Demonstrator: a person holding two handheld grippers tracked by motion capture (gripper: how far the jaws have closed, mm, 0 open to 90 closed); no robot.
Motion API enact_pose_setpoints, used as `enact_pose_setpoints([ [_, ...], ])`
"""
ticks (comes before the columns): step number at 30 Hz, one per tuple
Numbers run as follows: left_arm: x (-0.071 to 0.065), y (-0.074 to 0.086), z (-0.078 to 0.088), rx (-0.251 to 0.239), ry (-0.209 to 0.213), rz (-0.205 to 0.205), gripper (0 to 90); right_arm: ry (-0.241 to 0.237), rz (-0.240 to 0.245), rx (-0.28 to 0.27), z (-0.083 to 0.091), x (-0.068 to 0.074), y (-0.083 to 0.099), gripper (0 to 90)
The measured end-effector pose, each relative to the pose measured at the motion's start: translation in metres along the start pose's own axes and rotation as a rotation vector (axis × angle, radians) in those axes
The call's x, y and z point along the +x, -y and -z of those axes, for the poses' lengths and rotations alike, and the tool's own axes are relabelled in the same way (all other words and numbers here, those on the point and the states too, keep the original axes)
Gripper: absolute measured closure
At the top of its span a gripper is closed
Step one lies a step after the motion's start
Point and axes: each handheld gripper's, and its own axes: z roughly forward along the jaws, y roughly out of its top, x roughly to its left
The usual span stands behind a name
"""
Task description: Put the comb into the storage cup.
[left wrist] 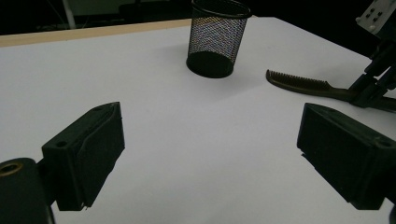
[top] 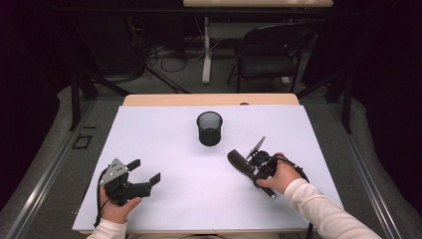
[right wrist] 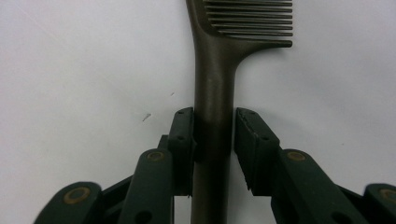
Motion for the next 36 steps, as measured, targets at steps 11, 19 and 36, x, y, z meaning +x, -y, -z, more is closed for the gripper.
enact_pose_setpoints([
  [11, 0.0, 0.0, 0.0, 0.001, 0.001, 0.002, 7.7, 0.001, 0.003, -0.012, -0.001, 0.001, 0.0, 72.2],
  [19, 0.0, 0.0, 0.0, 0.002, 0.0, 0.002, 7.7, 0.01, 0.009, 0.017, 0.001, 0.001, -0.001, 72.4],
  [36, 0.0, 0.001, -0.001, 0.003, 0.0, 0.003, 7.6, -0.015, -0.027, -0.042, 0.003, 0.003, 0.002, 72.5],
])
